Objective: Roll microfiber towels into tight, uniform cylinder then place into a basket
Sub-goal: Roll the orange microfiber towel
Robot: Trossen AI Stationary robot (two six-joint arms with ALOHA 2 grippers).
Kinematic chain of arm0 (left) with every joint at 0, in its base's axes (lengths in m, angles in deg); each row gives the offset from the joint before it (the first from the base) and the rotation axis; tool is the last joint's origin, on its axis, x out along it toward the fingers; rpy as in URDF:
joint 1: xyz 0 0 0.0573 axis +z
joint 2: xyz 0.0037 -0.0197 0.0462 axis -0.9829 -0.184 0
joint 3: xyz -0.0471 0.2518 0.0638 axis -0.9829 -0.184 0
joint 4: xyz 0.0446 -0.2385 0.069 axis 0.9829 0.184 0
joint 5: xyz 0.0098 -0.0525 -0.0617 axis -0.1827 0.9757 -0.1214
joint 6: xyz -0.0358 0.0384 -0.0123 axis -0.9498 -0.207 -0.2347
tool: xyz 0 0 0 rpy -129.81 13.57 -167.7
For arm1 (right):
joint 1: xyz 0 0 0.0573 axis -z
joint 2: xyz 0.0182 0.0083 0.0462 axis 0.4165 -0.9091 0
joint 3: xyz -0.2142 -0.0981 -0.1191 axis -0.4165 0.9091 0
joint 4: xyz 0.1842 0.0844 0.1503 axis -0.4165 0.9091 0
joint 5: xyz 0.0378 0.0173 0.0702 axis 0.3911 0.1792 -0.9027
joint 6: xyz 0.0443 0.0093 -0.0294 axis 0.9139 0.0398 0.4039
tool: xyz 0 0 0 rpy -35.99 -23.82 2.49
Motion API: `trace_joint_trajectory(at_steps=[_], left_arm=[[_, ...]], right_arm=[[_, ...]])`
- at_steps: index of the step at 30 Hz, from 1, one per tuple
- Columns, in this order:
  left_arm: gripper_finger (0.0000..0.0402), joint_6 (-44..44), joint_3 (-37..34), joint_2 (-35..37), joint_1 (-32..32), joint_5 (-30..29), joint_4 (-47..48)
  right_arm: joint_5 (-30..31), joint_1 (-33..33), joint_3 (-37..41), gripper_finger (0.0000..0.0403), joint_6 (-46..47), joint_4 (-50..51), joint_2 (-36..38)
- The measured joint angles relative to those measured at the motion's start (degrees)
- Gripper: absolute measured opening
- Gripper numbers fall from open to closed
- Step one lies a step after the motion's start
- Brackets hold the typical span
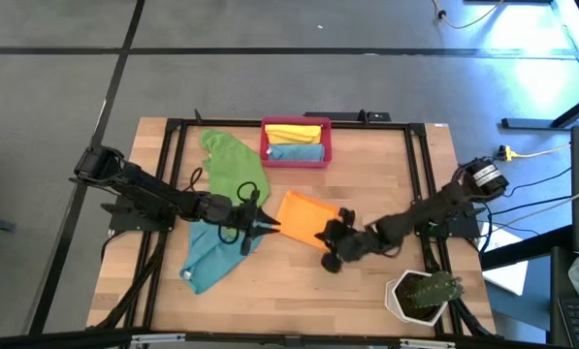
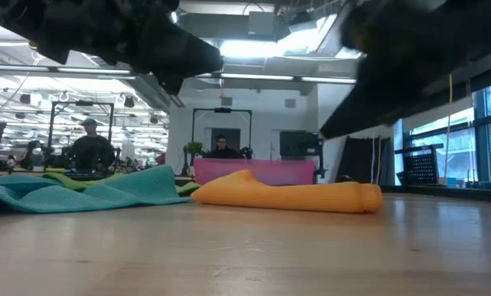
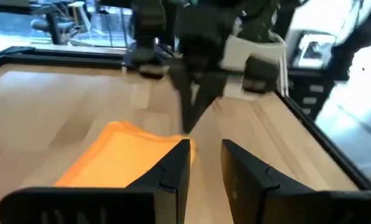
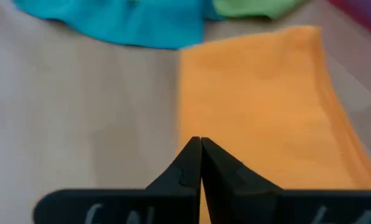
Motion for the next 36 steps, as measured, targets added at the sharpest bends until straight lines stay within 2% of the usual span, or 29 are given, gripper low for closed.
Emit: trace_joint_trajectory(at_steps=[5,8,14,19,23,28,36], left_arm=[[0.0089,0.6,0.0,0.0,-3.2,-3.8,2.6],[0.0102,0.6,0.0,0.0,-5.4,-7.0,4.6],[0.0133,0.2,0.0,0.0,-7.5,-18.6,8.4],[0.0160,0.2,0.0,0.0,-7.5,-19.2,9.4],[0.0174,0.5,0.0,0.0,-7.5,-19.2,9.7],[0.0181,0.4,0.0,-0.3,-7.5,-18.9,10.1],[0.0181,2.1,2.6,-4.3,-7.0,-18.5,10.1]], right_arm=[[4.3,-5.2,0.0,0.0015,-5.5,-1.1,0.0],[3.9,-5.9,0.0,0.0032,-5.3,-1.6,-1.0],[2.9,-6.8,0.0,0.0117,-7.6,-1.4,-4.3],[2.9,-6.7,0.0,0.0196,-16.1,0.0,-6.8],[5.2,-6.4,0.0,0.0235,-17.4,2.7,-7.8],[6.3,-6.3,0.0,0.0243,-15.6,5.4,-9.5],[9.2,-6.6,-0.3,0.0227,-13.6,4.6,-12.6]])
